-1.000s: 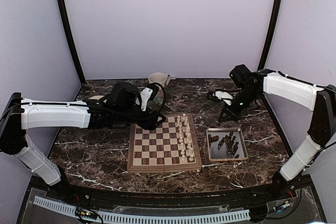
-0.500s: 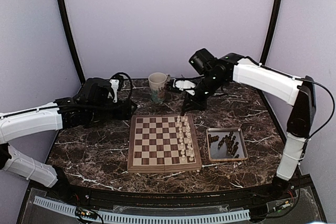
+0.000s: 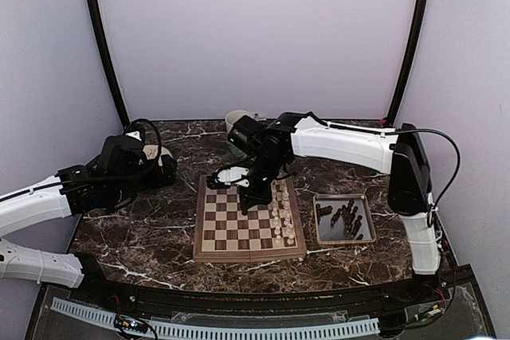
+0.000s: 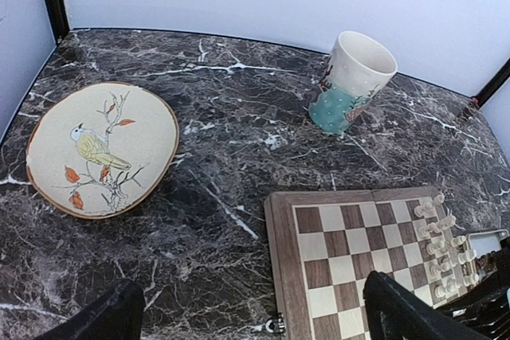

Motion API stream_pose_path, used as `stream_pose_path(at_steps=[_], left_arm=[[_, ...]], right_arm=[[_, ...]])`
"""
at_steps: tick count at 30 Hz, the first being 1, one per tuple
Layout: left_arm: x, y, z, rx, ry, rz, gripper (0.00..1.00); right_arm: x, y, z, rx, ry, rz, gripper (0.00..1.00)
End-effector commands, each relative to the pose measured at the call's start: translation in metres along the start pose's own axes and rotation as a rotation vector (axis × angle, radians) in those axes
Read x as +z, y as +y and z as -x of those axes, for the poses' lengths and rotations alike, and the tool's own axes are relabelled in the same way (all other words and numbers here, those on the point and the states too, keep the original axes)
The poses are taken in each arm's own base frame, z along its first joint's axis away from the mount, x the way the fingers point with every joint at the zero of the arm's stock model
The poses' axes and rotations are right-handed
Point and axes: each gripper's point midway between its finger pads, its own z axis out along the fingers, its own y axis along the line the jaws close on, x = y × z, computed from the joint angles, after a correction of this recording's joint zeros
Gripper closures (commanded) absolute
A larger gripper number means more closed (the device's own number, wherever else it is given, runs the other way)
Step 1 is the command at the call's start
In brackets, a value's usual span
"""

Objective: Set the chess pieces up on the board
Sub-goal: Place the bishop on the chessboard, then pick up the bishop from the chessboard.

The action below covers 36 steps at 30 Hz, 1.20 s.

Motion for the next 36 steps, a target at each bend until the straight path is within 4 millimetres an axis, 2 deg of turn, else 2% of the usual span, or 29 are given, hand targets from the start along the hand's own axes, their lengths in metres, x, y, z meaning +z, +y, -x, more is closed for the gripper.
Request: stream_pose_path(at_steps=[1,8,12,14,17,20,22,25,29,30,33,34,36], left_arm=[[-0.006,0.024,0.002,-0.062,-0.058,0.078,0.01],[-0.012,0.018,0.006,-0.054,-0.083,0.018,0.01],[-0.003,0.019,0.001,-0.006,-0.066,0.050,0.01],[0.003,0.014,-0.002,0.072,-0.029,0.057,0.01],[0.010,-0.011,-0.005,0.214,0.026,-0.040,0.02],[0.011,-0.041,-0.008,0.313,0.073,-0.176,0.14],[0.010,-0.061,-0.013,0.372,0.125,-0.265,0.23],[0.010,-0.088,-0.031,0.461,0.251,-0.400,0.39],[0.011,-0.115,-0.063,0.529,0.431,-0.531,0.52],[0.009,-0.122,-0.069,0.556,0.452,-0.549,0.54],[0.006,-0.139,-0.085,0.610,0.516,-0.587,0.55],[0.007,-0.142,-0.090,0.616,0.545,-0.589,0.56],[0.010,-0.149,-0.100,0.627,0.598,-0.592,0.64]], right_arm=[[0.009,0.002,0.015,-0.016,-0.022,0.022,0.96],[0.036,0.000,0.009,-0.007,0.018,0.046,0.93],[0.041,-0.002,0.006,-0.009,0.026,0.040,0.92],[0.038,-0.005,0.009,-0.014,0.019,0.022,0.82],[0.019,-0.007,0.015,-0.013,-0.002,0.000,0.71],[-0.021,-0.006,0.018,0.019,-0.066,0.006,0.69],[-0.050,-0.007,0.010,0.054,-0.129,0.026,0.68],[-0.088,-0.008,-0.014,0.097,-0.217,0.017,0.67],[-0.114,-0.028,-0.068,0.219,-0.302,-0.103,0.67],[-0.109,-0.029,-0.091,0.286,-0.318,-0.110,0.67],[-0.138,-0.046,-0.128,0.388,-0.456,-0.208,0.69],[-0.139,-0.047,-0.144,0.424,-0.474,-0.226,0.69],[-0.156,-0.053,-0.160,0.458,-0.537,-0.293,0.69]])
